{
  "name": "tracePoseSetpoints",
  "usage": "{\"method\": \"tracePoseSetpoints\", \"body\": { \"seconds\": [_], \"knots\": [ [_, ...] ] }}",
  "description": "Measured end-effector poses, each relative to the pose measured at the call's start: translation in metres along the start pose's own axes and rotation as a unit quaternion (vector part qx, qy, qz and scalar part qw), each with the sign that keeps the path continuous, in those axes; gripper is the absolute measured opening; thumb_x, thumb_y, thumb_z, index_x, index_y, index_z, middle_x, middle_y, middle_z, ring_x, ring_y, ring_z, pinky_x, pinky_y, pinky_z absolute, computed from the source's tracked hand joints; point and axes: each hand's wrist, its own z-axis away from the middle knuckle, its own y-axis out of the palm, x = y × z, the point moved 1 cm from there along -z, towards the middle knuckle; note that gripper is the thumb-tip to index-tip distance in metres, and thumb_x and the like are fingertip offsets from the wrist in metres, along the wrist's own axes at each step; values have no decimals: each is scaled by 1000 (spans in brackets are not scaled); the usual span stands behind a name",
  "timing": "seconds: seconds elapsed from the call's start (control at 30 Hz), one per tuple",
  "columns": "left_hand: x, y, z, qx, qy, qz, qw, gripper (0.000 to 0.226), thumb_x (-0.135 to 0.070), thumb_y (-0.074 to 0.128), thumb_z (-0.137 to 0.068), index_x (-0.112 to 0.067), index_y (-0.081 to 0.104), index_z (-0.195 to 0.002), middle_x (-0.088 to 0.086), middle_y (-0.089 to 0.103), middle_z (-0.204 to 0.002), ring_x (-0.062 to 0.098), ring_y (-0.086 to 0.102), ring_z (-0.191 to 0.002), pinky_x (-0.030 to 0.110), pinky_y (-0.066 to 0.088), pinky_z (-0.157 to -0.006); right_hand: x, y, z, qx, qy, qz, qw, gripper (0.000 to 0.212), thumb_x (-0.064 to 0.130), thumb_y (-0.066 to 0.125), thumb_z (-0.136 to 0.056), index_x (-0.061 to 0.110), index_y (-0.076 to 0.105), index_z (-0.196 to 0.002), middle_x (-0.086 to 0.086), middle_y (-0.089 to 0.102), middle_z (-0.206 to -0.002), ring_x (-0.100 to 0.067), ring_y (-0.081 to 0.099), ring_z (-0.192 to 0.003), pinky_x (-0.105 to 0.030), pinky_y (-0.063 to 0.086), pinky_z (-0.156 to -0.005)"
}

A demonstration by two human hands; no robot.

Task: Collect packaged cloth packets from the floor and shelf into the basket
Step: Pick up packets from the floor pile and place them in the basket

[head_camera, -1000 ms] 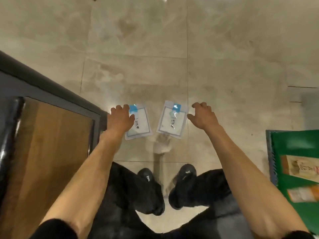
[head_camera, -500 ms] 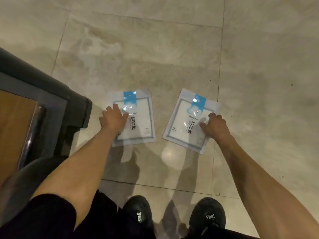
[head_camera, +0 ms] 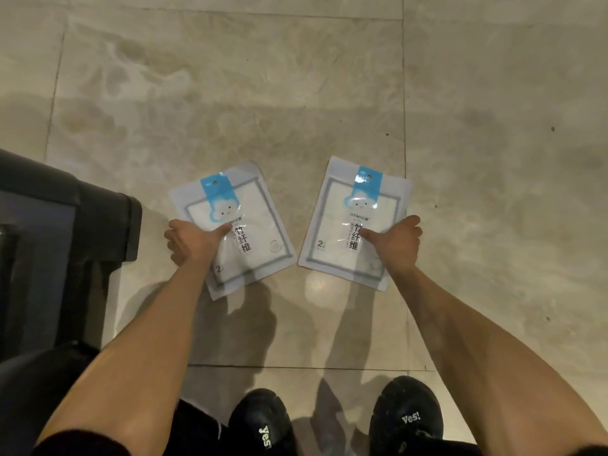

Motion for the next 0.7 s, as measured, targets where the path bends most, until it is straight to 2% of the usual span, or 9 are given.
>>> {"method": "tracePoseSetpoints", "body": {
  "seconds": [0.13, 0.2, 0.3, 0.33, 0.4, 0.47, 0.53, 0.6, 0.7],
  "knots": [
    [-3, 1, 3, 11, -19, 40, 999, 100, -42, 90, -70, 5, 34, -139, 25, 42, -143, 43, 44, -133, 51, 41, -106, -3, 2, -8, 13, 29, -64, 997, 92, 37, 94, -61, -2, 41, -125, -19, 57, -126, -36, 57, -119, -42, 49, -94],
    [-6, 0, 5, 8, -20, 67, 998, 90, -36, 89, -74, 3, 36, -136, 23, 48, -139, 41, 50, -129, 50, 45, -102, -6, 2, -11, 22, 28, -84, 996, 76, 34, 92, -65, 0, 54, -121, -14, 65, -121, -31, 62, -113, -34, 51, -88],
    [-7, -5, 6, 17, -20, 127, 992, 66, -27, 86, -78, -2, 47, -125, 17, 60, -123, 36, 59, -116, 45, 51, -94, -12, 0, -11, 37, 35, -191, 980, 49, 24, 89, -69, 7, 66, -109, -10, 72, -109, -28, 70, -97, -39, 57, -87],
    [-6, -7, 7, 27, -19, 154, 987, 55, -24, 86, -78, -5, 51, -117, 14, 62, -115, 34, 62, -111, 43, 53, -90, -12, -4, -7, 54, 40, -235, 970, 44, 17, 88, -71, 8, 67, -108, -10, 73, -107, -26, 71, -92, -39, 59, -83],
    [-5, -18, 17, 54, -18, 216, 975, 39, -18, 85, -78, -11, 56, -103, 7, 66, -103, 30, 67, -102, 42, 56, -87, -6, -19, 5, 97, 35, -296, 950, 39, 6, 83, -76, 5, 67, -110, -10, 73, -103, -18, 71, -81, -27, 60, -69],
    [-6, -37, 32, 71, -24, 253, 965, 28, -16, 85, -78, -15, 61, -92, 6, 68, -99, 27, 69, -95, 45, 58, -89, 6, -44, 24, 133, 14, -301, 944, 36, 3, 81, -78, 5, 67, -111, -7, 72, -97, -11, 69, -75, -18, 57, -59],
    [-8, -66, 53, 78, -24, 248, 965, 26, -22, 86, -78, -16, 60, -83, 8, 68, -97, 24, 65, -87, 48, 57, -89, 18, -79, 51, 160, 3, -300, 940, 32, 3, 80, -79, 7, 68, -109, -3, 72, -94, -8, 71, -73, -17, 56, -59],
    [-16, -101, 83, 96, -4, 217, 971, 31, -32, 85, -75, -13, 65, -88, 8, 70, -100, 25, 65, -88, 44, 56, -88, 28, -121, 83, 172, 5, -302, 938, 26, 5, 81, -79, 10, 70, -102, -1, 73, -92, -5, 72, -70, -17, 55, -61],
    [-45, -164, 146, 143, 49, 214, 965, 22, -25, 79, -85, -14, 60, -79, 3, 64, -82, 22, 59, -77, 27, 47, -65, 47, -187, 137, 189, 18, -293, 937, 22, 15, 83, -78, 16, 72, -96, -2, 75, -93, -11, 73, -79, -25, 58, -69]
  ]
}}
